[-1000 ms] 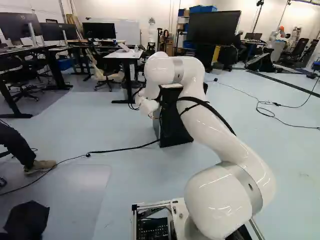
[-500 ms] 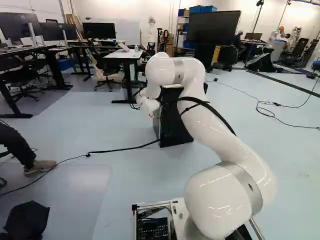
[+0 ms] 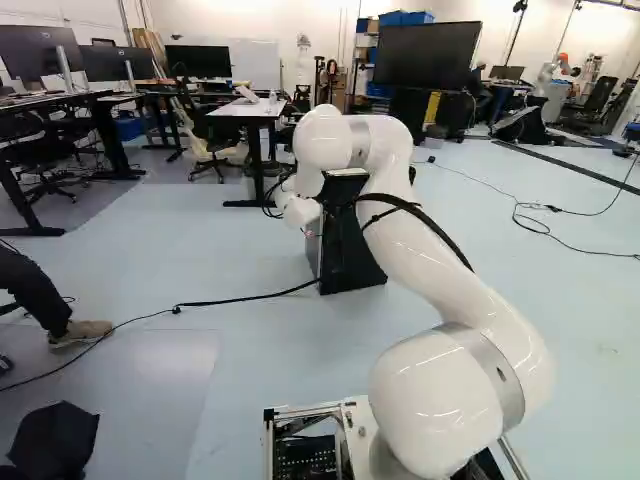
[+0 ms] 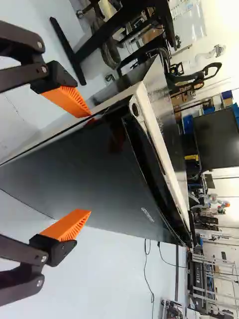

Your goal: Open the fridge door

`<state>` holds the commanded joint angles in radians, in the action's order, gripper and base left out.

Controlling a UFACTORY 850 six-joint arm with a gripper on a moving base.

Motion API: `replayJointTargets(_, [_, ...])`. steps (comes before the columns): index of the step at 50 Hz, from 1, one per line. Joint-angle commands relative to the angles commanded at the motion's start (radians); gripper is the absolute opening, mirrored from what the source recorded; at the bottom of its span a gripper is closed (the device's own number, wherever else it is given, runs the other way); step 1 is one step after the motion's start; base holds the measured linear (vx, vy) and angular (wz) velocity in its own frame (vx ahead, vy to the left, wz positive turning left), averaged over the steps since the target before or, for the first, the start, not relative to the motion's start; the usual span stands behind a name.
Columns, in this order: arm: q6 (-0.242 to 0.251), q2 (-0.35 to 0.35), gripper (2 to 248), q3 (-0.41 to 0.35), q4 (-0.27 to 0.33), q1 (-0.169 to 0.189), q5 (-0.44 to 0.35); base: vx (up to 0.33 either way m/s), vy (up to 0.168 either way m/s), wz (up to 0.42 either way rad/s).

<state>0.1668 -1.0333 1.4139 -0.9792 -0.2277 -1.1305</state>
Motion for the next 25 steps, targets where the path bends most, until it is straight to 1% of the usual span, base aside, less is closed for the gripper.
replayJointTargets(13, [0.000,0.010,247,-0.017,-0.003,0.007,0.000,0.000,0.000,0.000])
replayJointTargets(25, [0.000,0.053,247,-0.089,-0.053,0.004,0.000,0.001,0.000,0.003])
